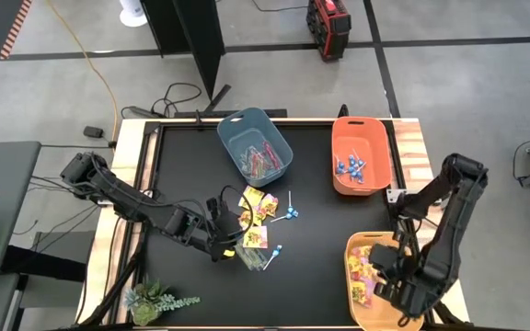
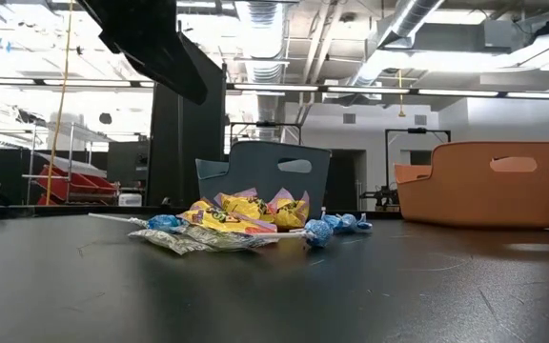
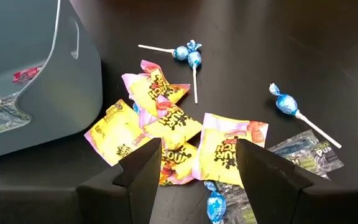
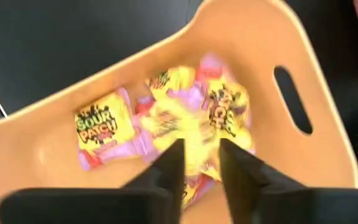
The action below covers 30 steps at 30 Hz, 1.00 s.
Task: Sort candy
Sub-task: Put the yellow candy into the yellow bin, then put the blue candy into the orange bin
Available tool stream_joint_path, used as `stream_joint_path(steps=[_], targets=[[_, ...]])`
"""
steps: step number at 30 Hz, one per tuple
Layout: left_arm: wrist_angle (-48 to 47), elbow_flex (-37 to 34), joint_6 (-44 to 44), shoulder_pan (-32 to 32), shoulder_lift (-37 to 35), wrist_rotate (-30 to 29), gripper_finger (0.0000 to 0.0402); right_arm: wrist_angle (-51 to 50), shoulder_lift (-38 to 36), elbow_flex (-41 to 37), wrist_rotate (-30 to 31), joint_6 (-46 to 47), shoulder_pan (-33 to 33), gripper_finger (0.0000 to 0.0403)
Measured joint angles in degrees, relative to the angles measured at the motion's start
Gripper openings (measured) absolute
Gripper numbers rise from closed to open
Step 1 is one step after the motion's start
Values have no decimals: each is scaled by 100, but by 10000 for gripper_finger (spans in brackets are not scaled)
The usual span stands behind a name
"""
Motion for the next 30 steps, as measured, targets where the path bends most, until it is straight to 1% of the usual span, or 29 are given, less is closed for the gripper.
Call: stream_joint_path(steps=[4,7,9,12,16,18,22,24,30], targets=[[2,0,-75,-3,0,67,201,17,175,0,22,75,169,207],[7,0,-77,-3,0,64,201,70,243,0,407,-162,117,249],[6,0,-77,-3,0,64,201,141,294,28,770,-497,-10,260],[5,0,-76,-3,0,62,201,211,337,116,1346,-1201,-285,263],[3,0,-71,-1,0,60,201,548,387,248,2315,-2503,-777,264],[2,-1,-46,6,0,60,201,898,387,254,2621,-3297,-1119,264],[-10,-2,-33,8,0,60,201,1581,387,251,2649,-4655,-1965,264],[-13,-2,11,8,0,58,201,1978,385,214,2538,-5251,-2404,264],[-17,-4,203,-99,-30,31,201,2946,389,162,1372,-6881,-3601,264]])
